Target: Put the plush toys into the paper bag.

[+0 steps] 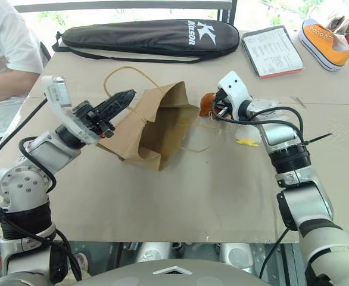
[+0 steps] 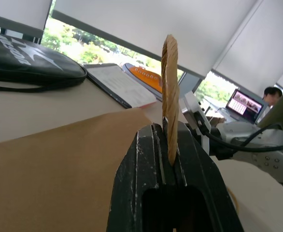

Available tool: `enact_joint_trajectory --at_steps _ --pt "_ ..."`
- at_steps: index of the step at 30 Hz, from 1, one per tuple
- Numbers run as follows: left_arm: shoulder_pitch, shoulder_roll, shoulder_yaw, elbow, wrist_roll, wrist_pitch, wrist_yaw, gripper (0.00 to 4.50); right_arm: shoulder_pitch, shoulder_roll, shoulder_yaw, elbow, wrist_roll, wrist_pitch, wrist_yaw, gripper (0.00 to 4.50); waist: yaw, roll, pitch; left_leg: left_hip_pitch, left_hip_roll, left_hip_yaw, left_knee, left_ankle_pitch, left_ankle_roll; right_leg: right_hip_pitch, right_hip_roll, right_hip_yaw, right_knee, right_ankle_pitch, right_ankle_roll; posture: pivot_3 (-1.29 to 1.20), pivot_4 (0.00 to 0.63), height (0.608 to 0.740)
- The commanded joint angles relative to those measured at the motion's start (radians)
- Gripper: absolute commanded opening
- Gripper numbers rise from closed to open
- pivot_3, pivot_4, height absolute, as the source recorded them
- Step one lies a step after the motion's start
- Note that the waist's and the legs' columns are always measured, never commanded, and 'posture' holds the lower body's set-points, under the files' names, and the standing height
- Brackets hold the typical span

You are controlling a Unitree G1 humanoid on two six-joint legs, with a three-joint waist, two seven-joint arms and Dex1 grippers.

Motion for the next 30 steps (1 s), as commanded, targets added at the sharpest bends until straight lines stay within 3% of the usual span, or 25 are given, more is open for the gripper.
enact_joint_trajectory --at_steps 1,7,14,22,28,30 --pt "-0.014 -0.006 0.053 -0.027 -0.088 0.007 0.03 0.0 0.007 -0.032 -0.133 -0.204 0.129 0.105 0.037 0.06 0.0 0.0 0.0 0.0 0.0 0.0 0.0 0.0 0.0 0.0 0.0 0.0 0.0 0.0 0.0 0.0 0.15 0.74" --pt "-0.01 -0.017 0.062 -0.001 -0.115 0.006 0.052 0.0 0.01 -0.125 -0.187 -0.416 0.226 0.217 0.077 0.06 0.0 0.0 0.0 0.0 -0.001 -0.001 0.0 0.0 0.0 0.0 0.0 -0.001 0.0 0.0 0.0 0.0 0.15 0.74" --pt "-0.018 -0.021 0.059 0.004 -0.102 -0.01 0.05 0.0 -0.044 -0.134 -0.162 -0.521 0.261 0.268 0.054 0.06 -0.002 0.0 0.0 0.0 -0.001 0.0 0.0 0.0 0.0 0.0 0.001 -0.001 0.0 0.0 0.0 0.0 0.15 0.74" --pt "-0.02 -0.023 0.063 -0.002 -0.101 -0.023 0.055 0.0 -0.088 -0.169 0.097 -0.577 0.213 0.228 0.173 0.06 -0.001 0.0 0.0 0.0 -0.001 -0.001 0.0 0.0 0.0 0.0 0.0 -0.001 -0.001 0.0 0.0 0.0 0.15 0.74" --pt "-0.008 -0.035 0.058 -0.015 -0.098 -0.03 0.057 0.0 -0.186 -0.021 0.251 -0.388 0.135 0.118 0.189 0.06 -0.003 0.0 0.0 0.0 -0.001 -0.001 0.0 0.0 0.0 0.0 0.001 -0.002 0.0 0.0 0.0 0.0 0.15 0.74" --pt "0.0 -0.041 0.053 -0.021 -0.094 -0.032 0.056 0.0 -0.201 0.025 0.297 -0.319 0.13 0.071 0.247 0.65 -0.003 0.0 0.0 0.0 0.0 -0.001 0.0 0.0 0.0 0.0 0.001 -0.002 -0.001 0.0 0.0 0.0 0.15 0.74"
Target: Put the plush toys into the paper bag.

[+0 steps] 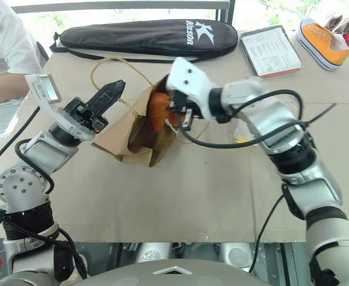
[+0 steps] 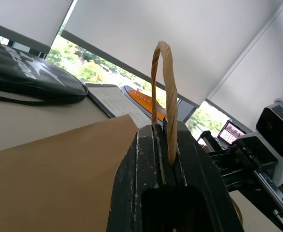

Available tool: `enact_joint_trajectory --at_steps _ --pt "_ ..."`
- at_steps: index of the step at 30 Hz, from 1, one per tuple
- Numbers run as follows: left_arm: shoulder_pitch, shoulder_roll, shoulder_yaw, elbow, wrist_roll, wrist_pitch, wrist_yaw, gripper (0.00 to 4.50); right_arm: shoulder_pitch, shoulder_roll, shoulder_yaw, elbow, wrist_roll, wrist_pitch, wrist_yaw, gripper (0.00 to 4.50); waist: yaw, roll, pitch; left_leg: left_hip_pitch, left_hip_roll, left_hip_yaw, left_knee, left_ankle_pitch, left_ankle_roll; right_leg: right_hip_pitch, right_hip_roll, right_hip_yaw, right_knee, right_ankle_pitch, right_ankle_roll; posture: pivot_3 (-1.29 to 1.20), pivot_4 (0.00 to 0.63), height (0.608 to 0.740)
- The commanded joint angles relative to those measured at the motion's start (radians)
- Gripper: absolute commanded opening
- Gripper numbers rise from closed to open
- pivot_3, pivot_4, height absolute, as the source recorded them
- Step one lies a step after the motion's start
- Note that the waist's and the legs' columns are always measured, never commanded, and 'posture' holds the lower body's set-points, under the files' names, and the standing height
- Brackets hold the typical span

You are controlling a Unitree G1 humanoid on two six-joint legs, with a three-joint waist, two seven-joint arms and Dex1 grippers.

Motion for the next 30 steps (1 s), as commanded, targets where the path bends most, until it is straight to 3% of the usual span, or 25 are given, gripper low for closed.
enact_joint_trajectory --at_steps 1,3,5,11,17,21,26,30 --pt "0.007 -0.005 0.011 -0.043 -0.002 -0.024 -0.006 0.0 -0.033 0.055 0.057 0.084 -0.019 -0.086 0.071 0.91 0.001 0.0 0.0 0.0 0.0 0.0 0.0 0.0 0.0 0.0 0.0 0.0 0.0 0.0 0.0 0.0 0.15 0.74" --pt "0.012 -0.008 0.011 -0.049 -0.002 -0.028 -0.002 0.0 -0.028 0.056 0.058 0.101 -0.052 -0.123 0.063 1.94 0.004 0.0 0.0 -0.001 0.0 -0.001 0.0 0.0 0.0 0.0 -0.001 -0.001 0.0 0.0 0.0 0.0 0.15 0.74" --pt "0.019 -0.01 0.017 -0.055 -0.003 -0.032 0.001 0.0 -0.015 0.034 0.033 0.079 -0.065 -0.133 0.052 2.63 0.005 0.0 0.0 -0.004 0.0 -0.002 0.001 0.0 0.0 0.0 -0.002 -0.004 -0.001 0.0 0.0 0.0 0.15 0.74" --pt "0.032 -0.018 0.015 -0.062 -0.001 -0.046 0.006 0.0 0.068 -0.091 -0.124 -0.085 0.017 -0.023 0.065 2.63 0.01 0.0 0.0 -0.011 0.0 -0.008 0.004 0.0 0.0 -0.004 -0.004 -0.008 -0.002 0.0 0.0 0.0 0.15 0.74" --pt "0.029 -0.024 0.007 -0.061 0.004 -0.054 0.002 0.0 0.177 -0.196 -0.328 -0.191 0.068 0.148 -0.035 2.63 0.005 0.0 0.0 -0.01 -0.001 -0.008 0.004 0.0 0.0 -0.004 -0.002 -0.008 -0.001 0.0 0.0 0.0 0.15 0.74" --pt "0.027 -0.03 0.003 -0.064 0.01 -0.056 0.0 0.0 0.379 -0.326 -0.36 -0.144 -0.058 0.186 -0.167 2.63 0.02 -0.002 -0.001 -0.011 -0.001 -0.008 0.003 0.0 0.0 -0.002 -0.002 -0.008 -0.003 0.0 0.0 0.0 0.15 0.74" --pt "0.023 -0.03 0.0 -0.058 0.016 -0.055 -0.006 0.0 0.477 -0.29 -0.367 -0.105 -0.084 0.257 -0.271 2.63 0.01 0.0 0.0 -0.009 -0.002 -0.005 0.003 0.0 0.0 -0.004 -0.001 -0.005 -0.002 0.0 0.0 0.0 0.15 0.74" --pt "0.017 -0.025 0.003 -0.056 0.014 -0.052 -0.005 0.0 0.514 -0.254 -0.386 -0.093 -0.069 0.289 -0.302 1.41 0.009 -0.001 0.0 -0.008 -0.001 -0.008 0.003 0.0 0.0 -0.003 0.001 -0.005 -0.001 0.0 0.0 0.0 0.15 0.74"
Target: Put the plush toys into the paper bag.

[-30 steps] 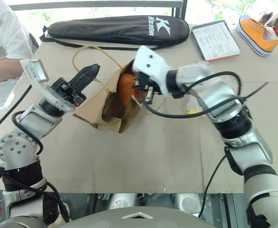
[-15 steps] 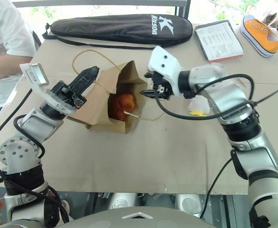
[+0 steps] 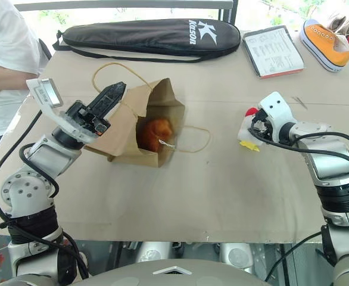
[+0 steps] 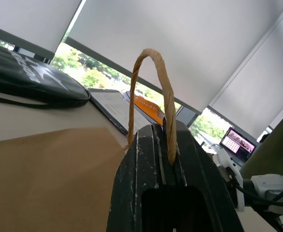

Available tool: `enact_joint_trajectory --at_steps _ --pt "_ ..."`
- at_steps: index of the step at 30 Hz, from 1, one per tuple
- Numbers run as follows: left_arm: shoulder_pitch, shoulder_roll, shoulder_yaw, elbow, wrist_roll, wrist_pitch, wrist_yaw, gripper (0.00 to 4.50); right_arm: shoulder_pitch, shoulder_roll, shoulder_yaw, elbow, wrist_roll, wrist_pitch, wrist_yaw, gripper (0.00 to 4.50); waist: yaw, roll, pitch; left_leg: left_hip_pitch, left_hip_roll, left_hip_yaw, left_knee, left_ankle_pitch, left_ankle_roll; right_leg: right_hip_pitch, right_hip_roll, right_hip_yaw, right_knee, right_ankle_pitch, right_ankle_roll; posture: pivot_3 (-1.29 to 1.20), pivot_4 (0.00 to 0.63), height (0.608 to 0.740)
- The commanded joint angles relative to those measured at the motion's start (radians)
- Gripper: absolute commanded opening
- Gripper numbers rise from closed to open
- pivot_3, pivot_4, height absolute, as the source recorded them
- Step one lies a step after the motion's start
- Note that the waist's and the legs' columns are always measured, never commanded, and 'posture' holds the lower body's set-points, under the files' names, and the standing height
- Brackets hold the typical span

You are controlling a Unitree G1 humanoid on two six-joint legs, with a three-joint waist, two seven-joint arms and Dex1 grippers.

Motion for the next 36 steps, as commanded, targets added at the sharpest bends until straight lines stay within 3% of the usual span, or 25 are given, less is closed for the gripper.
enact_joint_trajectory --at_steps 1,3,9,12,15,21,26,32,36 --pt "-0.011 0.008 0.011 -0.028 -0.005 -0.016 -0.007 0.0 0.036 0.008 -0.023 -0.005 0.001 0.031 -0.034 0.94 0.001 0.0 0.0 0.0 0.0 0.0 0.0 0.0 0.0 0.0 0.0 0.0 0.0 0.0 0.0 0.0 0.15 0.74" --pt "-0.01 0.009 0.012 -0.031 -0.008 -0.014 -0.006 0.0 0.046 0.009 -0.035 -0.015 0.011 0.03 -0.032 0.03 0.004 -0.001 0.0 -0.001 0.0 0.0 0.0 0.0 0.0 0.0 -0.001 0.0 -0.001 0.0 0.0 0.0 0.15 0.74" --pt "-0.025 0.003 0.018 -0.024 -0.036 -0.006 0.004 0.0 0.046 0.045 -0.121 -0.108 0.116 -0.093 0.045 0.03 0.008 -0.001 0.0 -0.001 -0.001 0.0 0.0 0.0 0.0 0.0 -0.001 0.0 -0.001 0.0 0.0 0.0 0.15 0.74" --pt "-0.032 0.003 0.01 -0.026 -0.061 0.009 -0.003 0.0 -0.025 0.108 -0.132 -0.194 0.24 -0.124 0.11 0.03 -0.003 0.0 0.0 -0.001 0.0 0.0 0.0 0.0 0.0 0.0 0.0 0.0 -0.001 0.0 0.0 0.0 0.15 0.74" --pt "-0.042 -0.002 -0.002 -0.029 -0.084 0.02 -0.006 0.0 -0.115 0.16 -0.021 -0.175 0.249 -0.146 0.145 0.03 -0.006 0.0 0.0 -0.001 0.0 -0.002 0.0 0.0 0.0 0.0 0.001 0.0 0.0 0.0 0.0 0.0 0.15 0.74" --pt "-0.064 -0.007 -0.018 -0.032 -0.122 0.034 0.002 0.0 -0.285 0.275 0.245 0.051 0.159 -0.304 0.257 0.03 0.0 0.0 0.0 -0.003 0.0 -0.002 0.001 0.0 0.0 0.0 0.001 0.001 -0.001 0.0 0.0 0.0 0.15 0.74" --pt "-0.044 -0.011 -0.028 -0.054 -0.125 0.032 0.007 0.0 -0.4 0.413 0.376 0.311 0.081 -0.455 0.343 0.03 -0.01 0.0 0.001 -0.002 0.0 -0.001 0.001 0.0 0.0 0.0 0.002 0.003 0.0 0.0 0.0 0.0 0.15 0.74" --pt "-0.009 -0.026 -0.044 -0.093 -0.121 0.025 0.024 0.0 -0.455 0.549 0.42 0.592 -0.012 -0.63 0.355 0.03 -0.006 0.0 0.001 -0.003 0.001 -0.002 0.001 0.0 0.0 -0.001 0.001 0.002 -0.001 0.0 0.0 0.0 0.15 0.74" --pt "0.009 -0.042 -0.06 -0.118 -0.123 0.024 0.04 0.0 -0.463 0.63 0.378 0.764 -0.042 -0.745 0.321 0.03 -0.007 0.0 0.0 -0.002 0.0 -0.001 0.001 0.0 0.0 0.0 0.0 0.002 0.0 0.0 0.0 0.0 0.15 0.74"
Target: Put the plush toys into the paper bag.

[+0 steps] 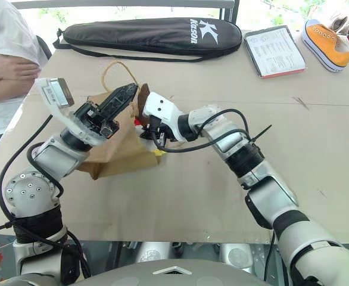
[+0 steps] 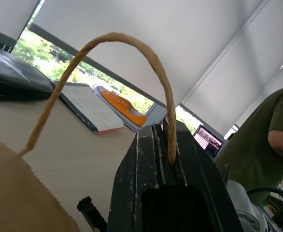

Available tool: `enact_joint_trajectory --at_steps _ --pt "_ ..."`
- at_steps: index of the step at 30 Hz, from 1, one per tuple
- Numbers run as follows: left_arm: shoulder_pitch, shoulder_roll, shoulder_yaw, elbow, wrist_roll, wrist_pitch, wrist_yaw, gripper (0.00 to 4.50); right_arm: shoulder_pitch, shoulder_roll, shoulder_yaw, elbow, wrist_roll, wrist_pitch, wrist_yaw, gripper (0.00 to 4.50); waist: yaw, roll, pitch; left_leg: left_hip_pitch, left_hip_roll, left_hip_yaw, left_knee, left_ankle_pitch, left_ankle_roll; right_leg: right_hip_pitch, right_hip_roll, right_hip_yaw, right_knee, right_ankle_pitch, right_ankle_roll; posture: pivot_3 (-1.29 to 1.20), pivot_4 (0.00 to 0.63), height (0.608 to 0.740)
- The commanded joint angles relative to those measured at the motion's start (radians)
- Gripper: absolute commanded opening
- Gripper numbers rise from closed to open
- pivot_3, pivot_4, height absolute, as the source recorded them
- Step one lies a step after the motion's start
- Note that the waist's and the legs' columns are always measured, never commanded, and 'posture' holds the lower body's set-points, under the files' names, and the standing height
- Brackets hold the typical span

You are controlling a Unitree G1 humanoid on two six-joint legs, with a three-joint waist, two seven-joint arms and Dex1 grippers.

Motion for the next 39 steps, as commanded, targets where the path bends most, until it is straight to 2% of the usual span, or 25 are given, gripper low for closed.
enact_joint_trajectory --at_steps 1,4,8,13,16,19,22,27,28,31,32,34,36,39 --pt "0.007 -0.01 -0.011 -0.076 -0.025 -0.014 0.01 0.0 -0.002 0.049 -0.047 0.072 0.005 -0.077 0.013 0.03 -0.001 0.0 0.0 0.0 0.0 0.0 0.0 0.0 0.0 0.0 0.0 0.0 0.0 0.0 0.0 0.0 0.15 0.74" --pt "0.008 -0.006 -0.011 -0.079 -0.033 -0.014 0.016 0.0 0.04 0.05 -0.082 -0.024 0.061 -0.031 0.078 0.03 -0.001 0.0 0.0 0.0 0.001 -0.001 0.0 0.0 0.0 0.0 0.0 0.0 0.001 0.0 0.0 0.0 0.15 0.74" --pt "-0.035 -0.008 -0.025 -0.068 -0.053 -0.009 0.019 0.0 0.114 -0.01 -0.113 -0.223 0.115 0.072 0.114 0.03 0.001 0.0 0.0 -0.001 0.001 -0.001 0.0 0.0 0.0 0.0 -0.001 0.0 0.001 0.0 0.0 0.0 0.15 0.74" --pt "-0.179 -0.089 -0.107 -0.03 -0.107 0.0 0.028 0.0 0.221 -0.19 -0.229 -0.569 0.208 0.278 0.074 0.03 0.026 0.0 0.0 -0.002 0.0 -0.003 0.001 0.0 0.0 0.001 -0.002 -0.001 0.0 0.0 0.0 0.0 0.15 0.74" --pt "-0.252 -0.136 -0.136 0.004 -0.136 0.007 0.026 0.0 0.259 -0.312 -0.299 -0.724 0.246 0.387 0.045 0.03 0.024 0.0 0.0 -0.001 -0.002 -0.002 0.001 0.0 0.0 0.001 -0.002 -0.001 -0.001 0.0 0.0 0.0 0.15 0.74" --pt "-0.272 -0.129 -0.137 0.028 -0.146 0.025 0.007 0.0 0.289 -0.417 -0.347 -0.829 0.27 0.462 0.03 0.03 0.019 0.0 0.0 0.0 -0.001 -0.002 0.001 0.0 0.0 0.001 0.001 0.0 0.0 0.0 0.0 0.0 0.15 0.74" --pt "-0.207 -0.048 -0.122 0.058 -0.083 0.052 -0.069 0.0 0.304 -0.49 -0.314 -0.874 0.249 0.498 0.016 0.03 0.001 0.0 0.0 0.001 0.0 -0.001 0.0 0.0 0.0 0.001 0.003 0.002 0.0 0.0 0.0 0.0 0.15 0.74" --pt "-0.108 0.04 -0.14 0.065 0.061 0.025 -0.172 0.0 0.281 -0.44 -0.118 -0.749 0.124 0.405 -0.015 0.03 -0.005 0.0 0.0 0.005 0.001 0.001 -0.002 0.0 0.0 0.001 0.005 0.005 0.0 0.0 0.0 0.0 0.15 0.74" --pt "-0.095 0.047 -0.144 0.058 0.083 0.019 -0.185 0.0 0.274 -0.42 -0.092 -0.721 0.119 0.389 -0.002 0.64 -0.003 0.001 0.001 0.005 0.001 0.002 -0.002 0.0 0.0 0.001 0.005 0.005 0.0 -0.001 0.0 0.0 0.15 0.74" --pt "-0.039 0.066 -0.127 0.026 0.119 0.016 -0.199 0.0 0.255 -0.43 -0.013 -0.703 0.075 0.348 0.044 1.75 0.003 0.001 0.0 0.002 0.0 0.001 -0.001 0.0 0.0 0.0 0.004 0.004 0.0 0.0 0.0 0.0 0.15 0.74" --pt "-0.013 0.079 -0.111 0.013 0.123 0.017 -0.203 0.0 0.245 -0.434 -0.018 -0.721 0.08 0.358 0.046 2.41 0.002 0.001 0.0 0.001 0.0 0.001 -0.001 0.0 0.0 0.0 0.003 0.004 -0.001 0.0 0.0 0.0 0.15 0.74" --pt "0.027 0.092 -0.08 -0.001 0.121 0.015 -0.199 0.0 0.237 -0.457 -0.061 -0.769 0.1 0.383 0.043 3.39 0.002 0.001 0.0 0.001 0.0 0.001 -0.001 0.0 0.0 0.0 0.002 0.004 -0.001 0.0 0.0 0.0 0.15 0.74" --pt "0.055 0.098 -0.065 -0.016 0.129 0.002 -0.202 0.0 0.244 -0.495 -0.115 -0.824 0.13 0.411 0.046 4.21 0.005 0.001 0.001 0.001 0.001 0.0 -0.001 0.0 0.0 0.0 0.001 0.004 -0.001 0.0 0.0 0.0 0.15 0.74" --pt "0.068 0.098 -0.046 -0.025 0.132 -0.012 -0.2 0.0 0.262 -0.547 -0.217 -0.913 0.197 0.479 0.041 4.21 0.009 0.001 0.001 0.0 0.001 -0.001 -0.001 0.0 0.0 0.0 0.002 0.003 -0.001 0.0 0.0 0.0 0.15 0.74"
